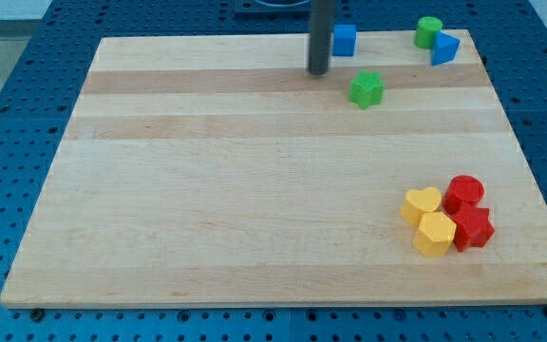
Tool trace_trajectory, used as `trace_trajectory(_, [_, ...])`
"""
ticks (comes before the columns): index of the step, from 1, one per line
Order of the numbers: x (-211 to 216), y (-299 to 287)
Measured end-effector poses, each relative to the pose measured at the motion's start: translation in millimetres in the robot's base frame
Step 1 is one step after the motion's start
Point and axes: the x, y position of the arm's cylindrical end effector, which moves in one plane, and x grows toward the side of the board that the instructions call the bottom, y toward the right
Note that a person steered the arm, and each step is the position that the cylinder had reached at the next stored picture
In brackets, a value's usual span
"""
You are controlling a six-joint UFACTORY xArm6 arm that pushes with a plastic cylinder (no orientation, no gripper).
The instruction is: Push the blue cube towards the green circle
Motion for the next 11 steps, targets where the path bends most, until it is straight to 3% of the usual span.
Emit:
trace_trajectory(1, [-23.0,-48.8])
trace_trajectory(2, [-64.2,-40.7])
trace_trajectory(3, [-78.7,21.8])
trace_trajectory(4, [-78.9,63.6])
trace_trajectory(6, [-70.6,-38.3])
trace_trajectory(7, [-58.6,-6.7])
trace_trajectory(9, [-58.3,115.5])
trace_trajectory(11, [-29.1,64.6])
